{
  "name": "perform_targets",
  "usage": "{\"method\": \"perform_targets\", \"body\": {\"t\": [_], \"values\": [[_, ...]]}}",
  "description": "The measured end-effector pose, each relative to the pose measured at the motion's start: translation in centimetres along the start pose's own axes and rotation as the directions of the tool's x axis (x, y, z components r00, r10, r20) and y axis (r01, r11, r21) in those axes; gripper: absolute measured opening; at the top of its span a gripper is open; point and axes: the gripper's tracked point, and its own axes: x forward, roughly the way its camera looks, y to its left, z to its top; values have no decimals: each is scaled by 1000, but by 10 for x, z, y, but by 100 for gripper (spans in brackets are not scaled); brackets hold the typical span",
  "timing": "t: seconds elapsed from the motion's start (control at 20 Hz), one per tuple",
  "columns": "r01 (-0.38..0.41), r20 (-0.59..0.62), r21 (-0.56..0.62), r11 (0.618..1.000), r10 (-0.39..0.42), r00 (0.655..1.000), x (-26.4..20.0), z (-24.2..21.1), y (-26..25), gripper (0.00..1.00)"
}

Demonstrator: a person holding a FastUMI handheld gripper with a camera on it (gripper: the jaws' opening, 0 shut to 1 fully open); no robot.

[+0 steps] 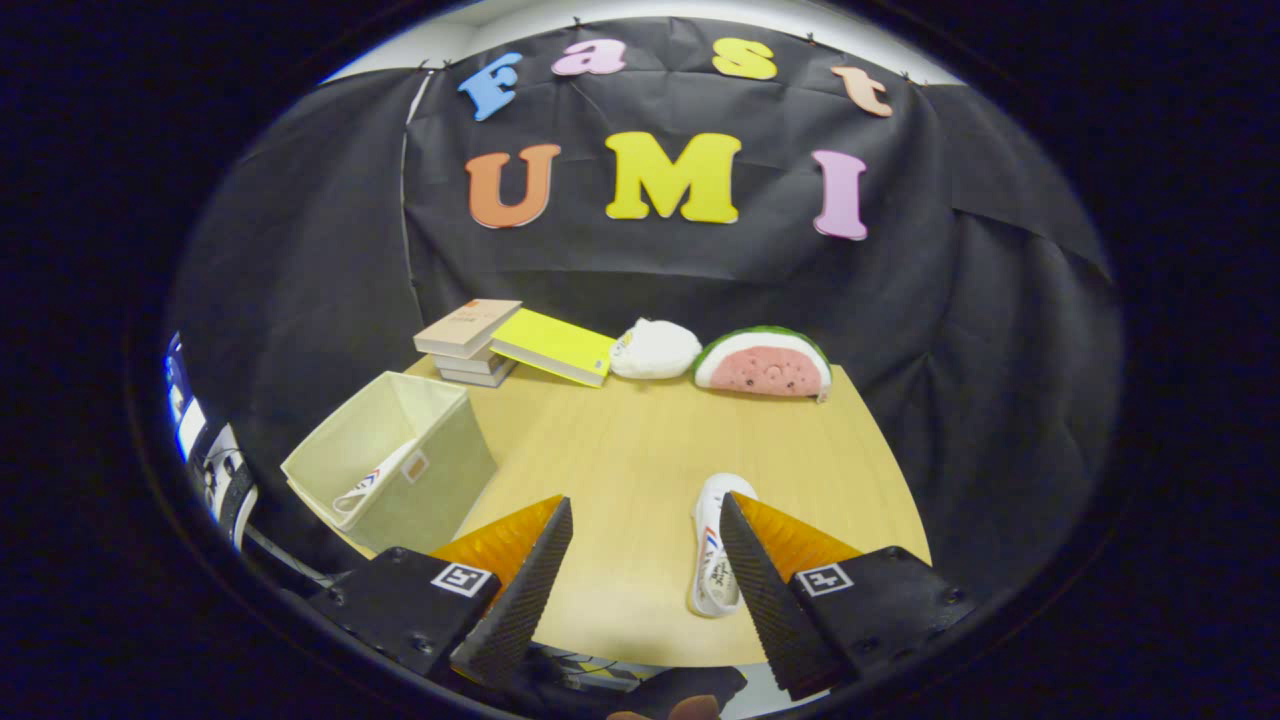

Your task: Open the storage box then place both shoes into the box .Put the left shoe in first, then the right shoe, with the right side of both shoes facing outward in a uniform manner.

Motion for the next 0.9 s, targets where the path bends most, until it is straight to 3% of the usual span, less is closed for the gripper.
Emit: {"method": "perform_targets", "body": {"t": [0.35, 0.65, 0.9], "values": [[72, -219, 50, 996, -59, 974, 72, -62, -80, 95], [54, -368, 73, 996, -24, 930, 122, -96, -92, 96], [24, -417, 131, 991, 33, 908, 151, -110, -94, 95]]}}
